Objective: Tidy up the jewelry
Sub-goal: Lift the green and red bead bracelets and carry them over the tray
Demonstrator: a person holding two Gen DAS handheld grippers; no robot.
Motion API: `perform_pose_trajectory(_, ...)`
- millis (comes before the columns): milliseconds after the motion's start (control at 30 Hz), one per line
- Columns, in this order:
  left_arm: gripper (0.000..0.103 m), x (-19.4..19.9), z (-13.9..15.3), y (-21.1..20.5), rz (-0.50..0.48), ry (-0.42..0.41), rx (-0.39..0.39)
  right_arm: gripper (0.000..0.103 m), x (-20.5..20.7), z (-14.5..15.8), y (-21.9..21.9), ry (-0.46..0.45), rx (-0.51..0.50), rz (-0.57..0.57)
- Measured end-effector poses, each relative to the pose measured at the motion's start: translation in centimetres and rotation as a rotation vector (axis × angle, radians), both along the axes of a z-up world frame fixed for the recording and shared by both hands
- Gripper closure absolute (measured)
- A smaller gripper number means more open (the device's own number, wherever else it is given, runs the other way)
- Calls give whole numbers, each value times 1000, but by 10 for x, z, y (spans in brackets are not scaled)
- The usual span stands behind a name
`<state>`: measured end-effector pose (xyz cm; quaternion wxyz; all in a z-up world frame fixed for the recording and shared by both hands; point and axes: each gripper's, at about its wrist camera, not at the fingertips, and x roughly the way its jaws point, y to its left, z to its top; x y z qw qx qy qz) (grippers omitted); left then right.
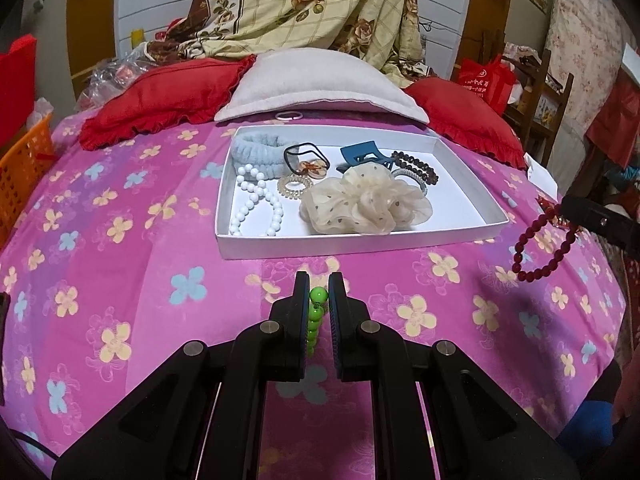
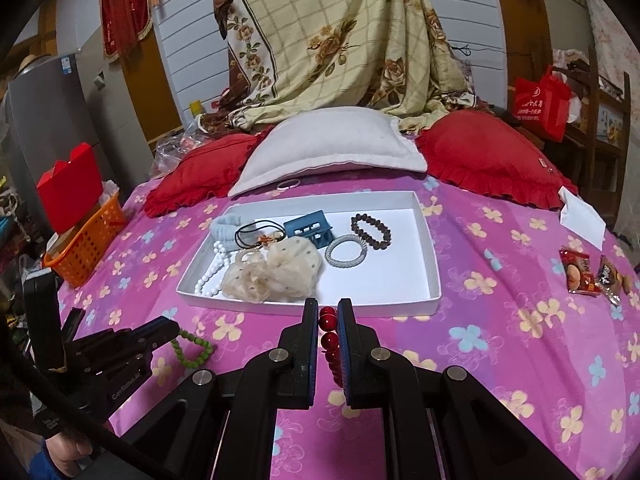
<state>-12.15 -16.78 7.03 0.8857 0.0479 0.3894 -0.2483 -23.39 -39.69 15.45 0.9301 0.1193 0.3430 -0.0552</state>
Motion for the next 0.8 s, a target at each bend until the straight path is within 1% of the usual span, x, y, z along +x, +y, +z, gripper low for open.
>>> perform_pose_trajectory(200, 95, 1, -7, 17, 24, 26, -42, 94, 3, 6, -12, -20, 19, 10)
perform_pose_trajectory(400, 95, -5, -2, 15, 34, 69, -29, 94, 9, 1, -32, -28, 48, 40)
perform_pose_trajectory(500, 95, -14, 11, 11, 13, 73, -17, 94, 13, -4, -42, -28, 63, 60)
perform_pose_trajectory(567, 95, -17, 21, 9, 1, 81, -27, 94, 15, -6, -49, -33, 71, 75)
perform_pose_trajectory(800, 95, -16, 59, 2, 10, 93, -104, 94, 10, -2, -63, -53, 60, 125)
